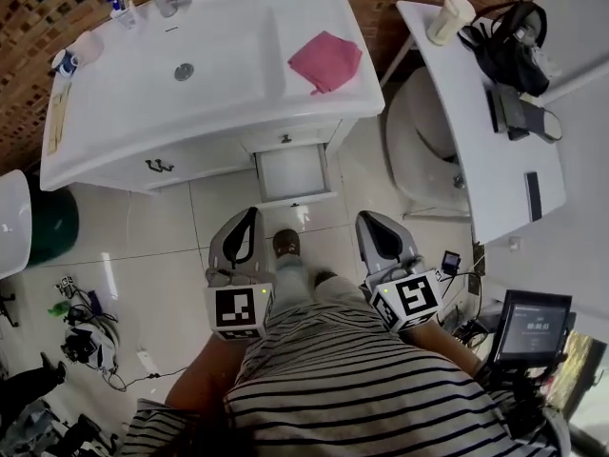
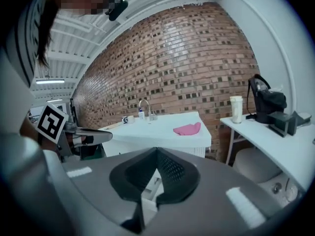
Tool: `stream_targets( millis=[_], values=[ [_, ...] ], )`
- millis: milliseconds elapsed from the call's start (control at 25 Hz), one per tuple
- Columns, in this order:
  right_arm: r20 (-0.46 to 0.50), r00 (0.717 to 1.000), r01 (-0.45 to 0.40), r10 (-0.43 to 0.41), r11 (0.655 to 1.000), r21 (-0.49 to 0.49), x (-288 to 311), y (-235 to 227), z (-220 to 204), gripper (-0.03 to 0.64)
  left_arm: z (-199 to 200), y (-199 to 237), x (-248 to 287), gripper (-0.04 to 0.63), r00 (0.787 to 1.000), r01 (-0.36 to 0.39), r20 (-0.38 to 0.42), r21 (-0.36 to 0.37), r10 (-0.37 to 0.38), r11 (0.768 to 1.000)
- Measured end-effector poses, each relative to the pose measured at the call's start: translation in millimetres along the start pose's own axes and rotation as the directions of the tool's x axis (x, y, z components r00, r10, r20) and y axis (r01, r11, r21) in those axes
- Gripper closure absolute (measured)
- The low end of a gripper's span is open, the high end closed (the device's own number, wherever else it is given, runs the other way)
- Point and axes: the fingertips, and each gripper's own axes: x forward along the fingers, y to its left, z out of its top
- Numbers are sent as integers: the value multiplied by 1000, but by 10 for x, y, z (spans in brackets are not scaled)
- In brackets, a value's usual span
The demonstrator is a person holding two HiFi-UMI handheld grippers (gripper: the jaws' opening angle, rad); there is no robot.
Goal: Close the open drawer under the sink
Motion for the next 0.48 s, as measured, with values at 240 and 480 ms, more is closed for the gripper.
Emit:
stream_targets(
  millis=[240, 480],
  values=[
    [-116, 991, -67, 65, 998, -16, 634, -150, -1314, 615, -677, 139, 621, 578, 999, 11, 37, -41, -10, 999],
    [-205, 973, -127, 110, 989, -73, 1375, -435, -3153, 615, -1919, 200, 1289, 578, 999, -1, 43, -55, 3, 999]
  ],
)
